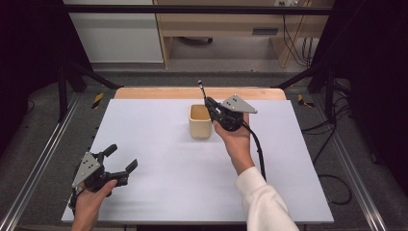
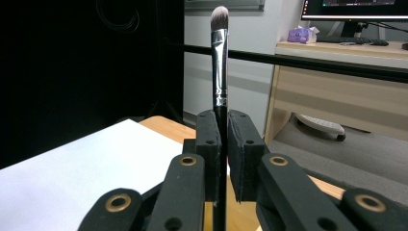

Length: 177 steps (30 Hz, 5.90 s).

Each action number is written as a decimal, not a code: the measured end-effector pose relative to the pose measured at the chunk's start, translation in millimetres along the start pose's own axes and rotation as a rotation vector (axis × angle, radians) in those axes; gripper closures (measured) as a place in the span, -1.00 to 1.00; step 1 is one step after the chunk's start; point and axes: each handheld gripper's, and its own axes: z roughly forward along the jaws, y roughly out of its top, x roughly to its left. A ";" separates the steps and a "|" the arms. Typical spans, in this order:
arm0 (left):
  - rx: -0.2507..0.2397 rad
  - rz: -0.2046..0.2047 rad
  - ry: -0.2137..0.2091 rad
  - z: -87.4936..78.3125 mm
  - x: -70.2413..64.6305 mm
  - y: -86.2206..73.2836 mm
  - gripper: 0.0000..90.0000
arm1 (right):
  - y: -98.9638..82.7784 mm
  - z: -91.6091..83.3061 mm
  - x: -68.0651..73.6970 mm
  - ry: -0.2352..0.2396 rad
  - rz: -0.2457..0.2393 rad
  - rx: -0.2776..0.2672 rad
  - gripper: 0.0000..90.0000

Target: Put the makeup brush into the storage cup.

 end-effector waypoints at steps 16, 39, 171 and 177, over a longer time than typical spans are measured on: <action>-0.015 -0.006 -0.010 3.0 -3.5 0.8 -0.92 | -2.8 7.7 -1.3 0.000 -0.005 0.000 0.86; -0.041 -0.045 -0.011 8.2 -1.2 0.1 -0.92 | 3.0 19.8 -2.5 0.001 -0.028 -0.036 0.86; -0.055 -0.057 -0.008 2.2 6.1 0.0 -0.92 | -24.0 5.8 6.5 0.034 -0.121 0.087 0.76; -0.049 -0.054 -0.008 2.7 5.4 -0.3 -0.92 | -24.7 2.3 7.9 0.037 -0.098 0.094 0.59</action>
